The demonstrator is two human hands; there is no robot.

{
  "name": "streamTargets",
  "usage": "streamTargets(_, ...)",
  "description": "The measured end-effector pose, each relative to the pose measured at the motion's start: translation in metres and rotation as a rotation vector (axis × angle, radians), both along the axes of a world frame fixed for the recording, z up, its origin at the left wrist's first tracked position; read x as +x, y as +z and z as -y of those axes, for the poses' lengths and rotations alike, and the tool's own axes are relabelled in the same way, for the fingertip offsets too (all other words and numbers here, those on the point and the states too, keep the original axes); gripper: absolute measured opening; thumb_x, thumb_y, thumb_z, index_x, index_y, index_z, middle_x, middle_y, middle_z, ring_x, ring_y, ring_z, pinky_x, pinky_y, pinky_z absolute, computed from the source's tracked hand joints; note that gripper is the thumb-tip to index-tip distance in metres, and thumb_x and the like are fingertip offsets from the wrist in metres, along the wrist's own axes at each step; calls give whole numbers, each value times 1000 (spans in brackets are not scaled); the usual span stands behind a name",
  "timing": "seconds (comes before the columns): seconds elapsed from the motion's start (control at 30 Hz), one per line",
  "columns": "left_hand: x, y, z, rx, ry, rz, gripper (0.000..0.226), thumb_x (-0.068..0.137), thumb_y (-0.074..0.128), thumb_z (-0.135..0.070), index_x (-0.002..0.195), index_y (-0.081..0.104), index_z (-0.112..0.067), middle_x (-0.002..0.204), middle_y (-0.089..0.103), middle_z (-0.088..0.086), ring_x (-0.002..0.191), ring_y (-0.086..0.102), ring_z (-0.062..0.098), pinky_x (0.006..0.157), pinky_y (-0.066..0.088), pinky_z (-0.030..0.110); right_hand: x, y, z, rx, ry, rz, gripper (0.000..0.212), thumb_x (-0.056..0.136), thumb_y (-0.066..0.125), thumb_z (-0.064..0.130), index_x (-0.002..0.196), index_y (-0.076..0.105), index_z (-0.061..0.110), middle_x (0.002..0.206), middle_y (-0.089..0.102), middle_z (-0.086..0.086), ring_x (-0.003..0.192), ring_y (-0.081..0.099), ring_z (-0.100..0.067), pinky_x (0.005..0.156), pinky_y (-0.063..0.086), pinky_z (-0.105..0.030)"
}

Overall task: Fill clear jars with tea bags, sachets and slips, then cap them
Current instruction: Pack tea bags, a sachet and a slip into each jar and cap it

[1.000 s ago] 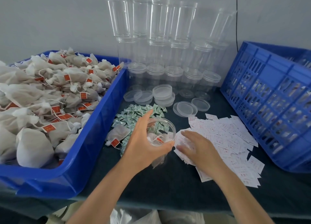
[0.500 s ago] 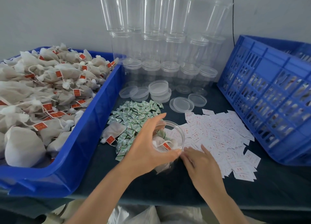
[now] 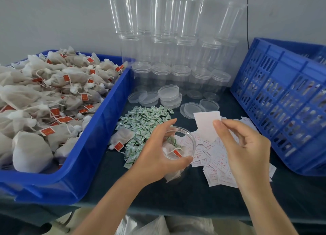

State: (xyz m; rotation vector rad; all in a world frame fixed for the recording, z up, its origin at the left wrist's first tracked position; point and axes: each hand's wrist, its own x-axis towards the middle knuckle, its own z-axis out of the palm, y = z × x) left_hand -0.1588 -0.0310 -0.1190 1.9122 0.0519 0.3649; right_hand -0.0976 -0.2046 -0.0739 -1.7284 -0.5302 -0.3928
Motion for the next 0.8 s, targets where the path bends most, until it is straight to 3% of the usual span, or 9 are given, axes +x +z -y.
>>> streamTargets(0.1,0,1,2,-11,4,3,85,63,81,-35,136,39,-40,129,50,-16,121,47,-6,103,39,16,-10,1,-11,-87,22,154,11,88,66,31,87,66,42,93,70,24,89,65,5,79,43,-6)
streamTargets(0.27,0,4,3,-31,-14,25,73,65,81,-26,128,46,-35,126,56,-6,120,52,3,100,41,18,-12,0,-24,-21,144,69,9,91,68,27,86,70,34,86,72,18,86,67,-1,75,46,-8)
streamTargets(0.37,0,4,4,-86,-13,26,76,62,81,-24,128,45,-33,119,59,1,107,60,5,86,46,14,-16,-7,-34,-173,124,153,10,91,68,27,92,76,21,86,71,19,89,68,-10,85,53,-28)
streamTargets(0.47,-1,5,5,-126,-24,19,89,56,77,-36,136,39,-30,121,57,-1,103,62,6,80,47,15,-16,-15,-39,-300,107,218,7,91,71,18,96,74,14,87,60,28,94,66,-19,88,55,-43)
streamTargets(0.57,-2,5,5,-130,-27,20,91,56,77,-39,138,37,-31,119,57,0,102,63,10,81,50,21,-12,-15,-37,-310,114,223,6,92,69,21,93,73,17,92,62,24,100,62,-7,92,52,-40)
streamTargets(0.63,-1,5,5,-125,-27,16,88,58,80,-36,136,38,-34,122,57,1,104,62,13,86,52,26,-10,-13,-34,-304,123,200,7,92,70,24,93,76,20,106,68,20,111,58,0,100,47,-35)
streamTargets(0.7,0,5,5,-83,-16,25,79,63,82,-29,131,42,-36,123,56,-1,107,61,11,89,49,20,-6,-11,-31,-251,150,107,6,91,73,23,93,78,24,115,69,21,119,56,2,105,42,-26)
streamTargets(0.8,1,5,4,-37,-16,29,74,67,82,-20,131,45,-33,125,56,-6,117,55,6,95,42,14,-1,-5,-26,-73,212,-56,11,87,75,19,90,79,28,110,73,20,116,62,0,98,45,-16)
